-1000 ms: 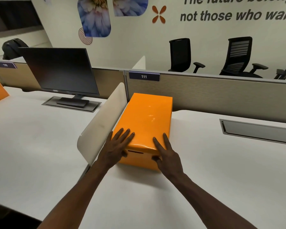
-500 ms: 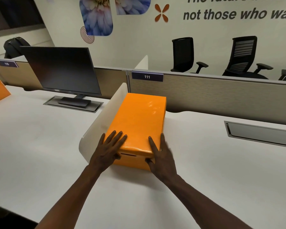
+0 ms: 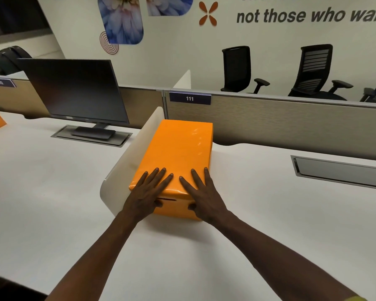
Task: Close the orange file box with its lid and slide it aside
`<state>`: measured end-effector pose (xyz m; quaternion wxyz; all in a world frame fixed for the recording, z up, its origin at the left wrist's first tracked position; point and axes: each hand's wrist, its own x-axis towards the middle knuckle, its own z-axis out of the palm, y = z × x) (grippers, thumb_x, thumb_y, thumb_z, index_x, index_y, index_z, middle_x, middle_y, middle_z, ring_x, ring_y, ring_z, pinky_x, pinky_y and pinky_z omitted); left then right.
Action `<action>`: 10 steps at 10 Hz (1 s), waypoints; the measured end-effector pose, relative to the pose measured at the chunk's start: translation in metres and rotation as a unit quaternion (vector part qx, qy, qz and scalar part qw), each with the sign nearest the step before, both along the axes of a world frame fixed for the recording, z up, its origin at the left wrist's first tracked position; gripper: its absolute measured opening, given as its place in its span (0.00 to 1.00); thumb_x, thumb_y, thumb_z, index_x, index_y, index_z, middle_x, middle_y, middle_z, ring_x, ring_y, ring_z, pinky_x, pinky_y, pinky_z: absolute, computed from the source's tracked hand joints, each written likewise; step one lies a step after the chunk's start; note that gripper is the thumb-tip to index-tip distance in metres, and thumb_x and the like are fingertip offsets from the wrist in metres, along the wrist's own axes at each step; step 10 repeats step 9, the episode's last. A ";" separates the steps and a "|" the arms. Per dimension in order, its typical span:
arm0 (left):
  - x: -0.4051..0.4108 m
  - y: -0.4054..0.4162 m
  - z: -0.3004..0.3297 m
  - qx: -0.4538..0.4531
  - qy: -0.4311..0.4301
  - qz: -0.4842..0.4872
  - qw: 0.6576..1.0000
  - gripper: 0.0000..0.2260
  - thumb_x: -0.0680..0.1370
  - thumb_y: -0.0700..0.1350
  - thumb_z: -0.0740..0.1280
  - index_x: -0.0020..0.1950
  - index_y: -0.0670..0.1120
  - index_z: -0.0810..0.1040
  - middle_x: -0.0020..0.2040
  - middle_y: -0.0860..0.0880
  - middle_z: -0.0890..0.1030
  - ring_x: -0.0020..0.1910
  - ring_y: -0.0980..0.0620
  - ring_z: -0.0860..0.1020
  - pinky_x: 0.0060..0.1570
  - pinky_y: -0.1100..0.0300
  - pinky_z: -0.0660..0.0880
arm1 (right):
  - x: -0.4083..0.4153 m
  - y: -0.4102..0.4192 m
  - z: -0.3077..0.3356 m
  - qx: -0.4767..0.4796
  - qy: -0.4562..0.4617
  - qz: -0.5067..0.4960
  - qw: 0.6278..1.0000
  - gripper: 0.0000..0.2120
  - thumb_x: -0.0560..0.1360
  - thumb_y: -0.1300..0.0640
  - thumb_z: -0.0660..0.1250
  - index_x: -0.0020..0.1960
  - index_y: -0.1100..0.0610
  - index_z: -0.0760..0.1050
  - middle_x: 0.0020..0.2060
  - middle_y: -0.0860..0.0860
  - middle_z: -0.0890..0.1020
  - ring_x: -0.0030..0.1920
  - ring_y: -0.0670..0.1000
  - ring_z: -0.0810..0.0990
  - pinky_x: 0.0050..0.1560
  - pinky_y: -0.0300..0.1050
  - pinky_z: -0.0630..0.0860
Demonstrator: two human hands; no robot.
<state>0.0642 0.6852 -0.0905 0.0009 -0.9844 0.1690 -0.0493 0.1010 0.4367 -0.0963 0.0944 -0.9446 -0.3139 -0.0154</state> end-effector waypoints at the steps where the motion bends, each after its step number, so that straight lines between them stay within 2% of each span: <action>1: 0.000 -0.002 0.000 -0.003 -0.002 0.001 1.000 0.59 0.66 0.51 0.81 0.82 0.57 0.39 0.82 0.45 0.55 0.81 0.42 0.53 0.77 0.39 0.53 | 0.001 -0.001 -0.003 0.001 -0.011 -0.003 1.000 0.49 0.72 0.46 0.73 0.80 0.43 0.44 0.81 0.55 0.45 0.77 0.68 0.37 0.73 0.70 0.50; 4: -0.001 -0.003 0.006 -0.013 -0.007 -0.004 1.000 0.60 0.66 0.50 0.81 0.81 0.59 0.37 0.82 0.46 0.54 0.81 0.42 0.52 0.77 0.40 0.52 | -0.005 -0.002 -0.001 0.000 0.000 -0.008 1.000 0.48 0.72 0.44 0.72 0.80 0.43 0.43 0.81 0.56 0.45 0.78 0.68 0.39 0.73 0.72 0.55; 5: -0.003 -0.006 0.010 -0.021 0.012 0.006 1.000 0.55 0.68 0.59 0.77 0.82 0.57 0.41 0.83 0.47 0.50 0.82 0.44 0.47 0.79 0.40 0.49 | -0.006 -0.008 0.004 0.009 -0.001 0.008 1.000 0.49 0.71 0.34 0.68 0.80 0.42 0.40 0.80 0.55 0.40 0.78 0.66 0.38 0.74 0.71 0.53; 6: -0.005 -0.017 0.017 -0.049 0.027 0.014 0.998 0.50 0.70 0.73 0.65 0.83 0.53 0.46 0.83 0.48 0.48 0.82 0.47 0.44 0.80 0.42 0.46 | -0.008 -0.019 0.011 0.049 -0.003 0.008 0.999 0.50 0.69 0.26 0.63 0.79 0.41 0.39 0.80 0.54 0.38 0.79 0.62 0.42 0.74 0.66 0.53; 7: -0.008 -0.040 0.035 -0.121 0.045 0.025 0.991 0.50 0.68 0.81 0.52 0.83 0.53 0.51 0.83 0.50 0.50 0.82 0.50 0.46 0.81 0.45 0.47 | -0.007 -0.049 0.017 0.118 -0.011 -0.044 0.992 0.48 0.70 0.23 0.58 0.79 0.41 0.40 0.81 0.54 0.43 0.80 0.58 0.47 0.76 0.61 0.56; 8: -0.005 -0.056 0.045 -0.128 0.030 0.019 0.991 0.48 0.69 0.80 0.52 0.83 0.55 0.51 0.83 0.50 0.52 0.83 0.50 0.47 0.81 0.45 0.47 | 0.000 -0.076 0.022 0.112 -0.009 -0.100 0.989 0.47 0.70 0.23 0.54 0.79 0.41 0.39 0.81 0.54 0.43 0.80 0.57 0.45 0.76 0.62 0.56; 9: 0.011 -0.087 0.066 -0.103 0.016 -0.011 0.995 0.47 0.70 0.78 0.56 0.83 0.56 0.49 0.83 0.50 0.52 0.83 0.49 0.47 0.81 0.44 0.46 | 0.013 -0.112 0.043 0.104 -0.034 -0.144 0.984 0.45 0.70 0.22 0.51 0.79 0.41 0.41 0.81 0.54 0.45 0.80 0.57 0.45 0.75 0.64 0.56; 10: 0.011 -0.087 0.066 -0.103 0.016 -0.011 0.995 0.47 0.70 0.78 0.56 0.83 0.56 0.49 0.83 0.50 0.52 0.83 0.49 0.47 0.81 0.44 0.46 | 0.013 -0.112 0.043 0.104 -0.034 -0.144 0.984 0.45 0.70 0.22 0.51 0.79 0.41 0.41 0.81 0.54 0.45 0.80 0.57 0.45 0.75 0.64 0.56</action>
